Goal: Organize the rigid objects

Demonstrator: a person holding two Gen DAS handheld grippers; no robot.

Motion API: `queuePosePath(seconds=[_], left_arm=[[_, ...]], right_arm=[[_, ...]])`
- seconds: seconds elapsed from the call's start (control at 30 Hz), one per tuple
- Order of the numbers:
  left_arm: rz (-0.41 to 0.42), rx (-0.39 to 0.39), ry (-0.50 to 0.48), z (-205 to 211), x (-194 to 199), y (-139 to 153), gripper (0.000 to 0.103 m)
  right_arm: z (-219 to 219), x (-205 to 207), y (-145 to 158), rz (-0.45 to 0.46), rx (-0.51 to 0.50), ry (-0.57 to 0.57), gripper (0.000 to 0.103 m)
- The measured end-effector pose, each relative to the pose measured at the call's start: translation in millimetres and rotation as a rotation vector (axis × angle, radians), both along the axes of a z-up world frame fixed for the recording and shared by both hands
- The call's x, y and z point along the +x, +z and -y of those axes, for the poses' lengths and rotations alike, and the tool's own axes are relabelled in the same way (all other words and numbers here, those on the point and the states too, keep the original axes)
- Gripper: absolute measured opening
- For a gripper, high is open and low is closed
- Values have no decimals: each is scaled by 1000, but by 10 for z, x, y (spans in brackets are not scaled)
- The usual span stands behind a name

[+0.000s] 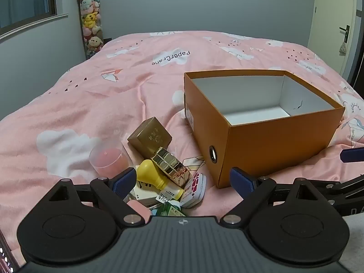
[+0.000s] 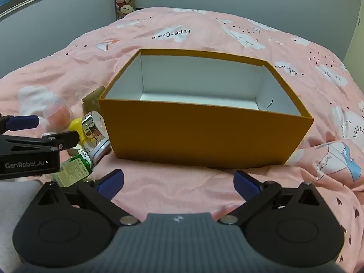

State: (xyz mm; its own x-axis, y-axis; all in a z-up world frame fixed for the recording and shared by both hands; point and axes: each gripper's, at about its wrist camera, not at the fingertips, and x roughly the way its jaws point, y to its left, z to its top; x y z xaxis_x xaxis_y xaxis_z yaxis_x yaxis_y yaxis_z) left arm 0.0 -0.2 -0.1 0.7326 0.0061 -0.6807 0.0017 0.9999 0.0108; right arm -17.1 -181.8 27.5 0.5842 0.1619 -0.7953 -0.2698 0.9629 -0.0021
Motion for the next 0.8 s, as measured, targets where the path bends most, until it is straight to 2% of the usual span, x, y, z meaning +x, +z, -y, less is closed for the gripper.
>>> queuePosePath(seconds=[0.13, 0.37, 0.43, 0.8], left_arm=[[-3, -1, 0, 1, -1, 1, 103], [-7, -4, -1, -1, 3, 2, 103], [-5, -3, -3, -2, 3, 2, 103], [-10, 0, -3, 21, -1, -28, 103]], right_arm=[[-1, -31, 22, 6, 3, -5, 101], [93, -87, -148, -8, 20, -13, 101], [29, 44, -92, -42, 14, -26, 101], [50, 61, -108, -69, 16, -42, 101]])
